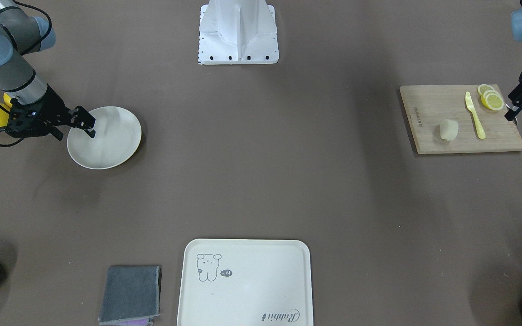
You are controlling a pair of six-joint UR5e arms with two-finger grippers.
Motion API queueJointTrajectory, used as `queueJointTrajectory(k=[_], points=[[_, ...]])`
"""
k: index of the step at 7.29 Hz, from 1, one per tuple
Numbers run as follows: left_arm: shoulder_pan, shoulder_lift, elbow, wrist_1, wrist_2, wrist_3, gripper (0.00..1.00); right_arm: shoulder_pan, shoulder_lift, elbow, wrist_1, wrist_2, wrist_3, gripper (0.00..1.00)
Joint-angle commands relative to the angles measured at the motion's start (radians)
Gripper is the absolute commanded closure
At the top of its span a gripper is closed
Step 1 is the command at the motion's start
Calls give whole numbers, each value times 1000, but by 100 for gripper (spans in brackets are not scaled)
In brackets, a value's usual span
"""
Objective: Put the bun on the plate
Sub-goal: 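Reach the right gripper to the rim of the white plate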
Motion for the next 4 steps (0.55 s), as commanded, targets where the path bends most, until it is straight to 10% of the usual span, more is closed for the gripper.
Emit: queueJointTrajectory(k=[1,4], points=[[0,-3,0,0,0,0,2,-3,-1,-19,14,4,-4,23],[0,-8,9,0,-1,2,2,-3,0,-54,15,2,-11,44]])
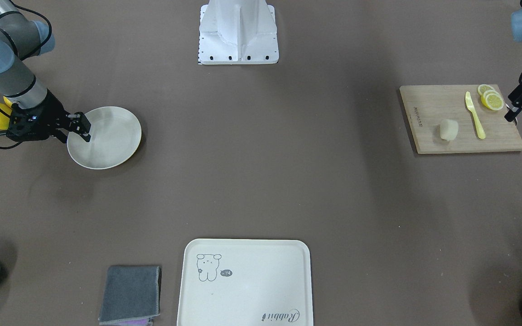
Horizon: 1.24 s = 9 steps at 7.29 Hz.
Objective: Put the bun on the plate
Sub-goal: 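Grip the plate rim and drag it toward the table centre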
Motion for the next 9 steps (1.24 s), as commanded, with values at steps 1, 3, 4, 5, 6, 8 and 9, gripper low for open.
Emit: queueJointTrajectory(k=[1,3,4,5,6,8,9], points=[[0,-2,6,-1,-1,3,2,2,-1,-6,1,0,-5,70],[0,-2,6,-2,-9,7,2,9,0,3,1,4,-5,100],[0,-2,8,-2,-9,7,2,9,-1,8,1,-8,-2,100],[0,-5,17,-4,-4,7,2,18,2,22,1,-7,6,100],[0,-7,17,-4,-7,7,2,38,5,42,-1,9,7,100],[0,-7,18,-4,-9,9,2,99,29,98,-1,106,13,100],[0,-7,18,-4,-9,9,2,116,107,100,-4,148,21,100]])
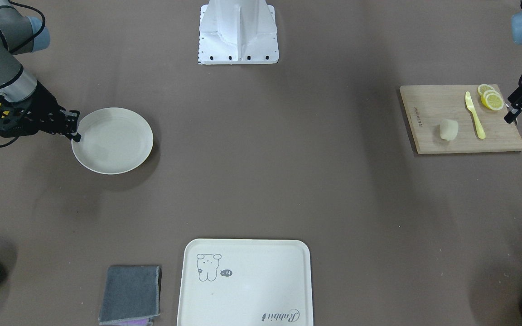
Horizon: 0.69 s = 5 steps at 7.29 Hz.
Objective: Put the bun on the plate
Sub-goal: 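Grip the plate rim and drag it toward the table centre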
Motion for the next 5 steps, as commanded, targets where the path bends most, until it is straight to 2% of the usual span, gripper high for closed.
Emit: queueJointTrajectory(k=[1,2,3,5], points=[[0,0,1,0,1,1,2,8,170,4,-10,52,125,100],[0,0,1,0,1,1,2,-53,234,5,-12,9,226,100],[2,-3,-5,0,1,-12,2,-137,262,4,-12,-109,241,100],[32,-22,-13,3,7,-62,2,-295,339,2,-114,-291,291,100]])
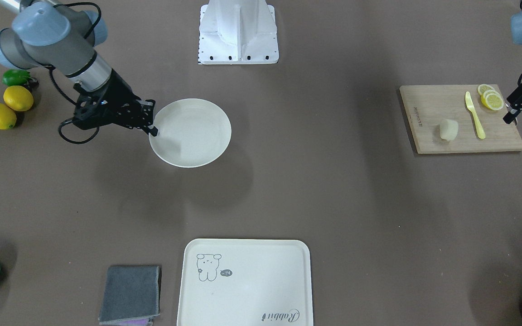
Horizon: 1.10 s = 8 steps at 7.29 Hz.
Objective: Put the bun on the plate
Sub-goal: 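Grip the plate rim and drag it toward the table centre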
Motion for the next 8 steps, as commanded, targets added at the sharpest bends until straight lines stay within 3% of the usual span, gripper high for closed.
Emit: queueJointTrajectory(k=[1,3,4,6,8], points=[[73,-35,-8,-6,10,-105,2,-166,113,-4,-144,-200,54,100],[227,-54,-18,-35,154,-208,2,-210,168,-47,-193,-248,59,100],[268,-52,-18,-35,182,-208,2,-217,181,-70,-193,-253,57,100],[288,-48,-17,-38,180,-204,2,-222,237,-144,-190,-253,57,100],[287,-46,-15,-40,180,-199,2,-199,241,-144,-188,-251,53,100]])
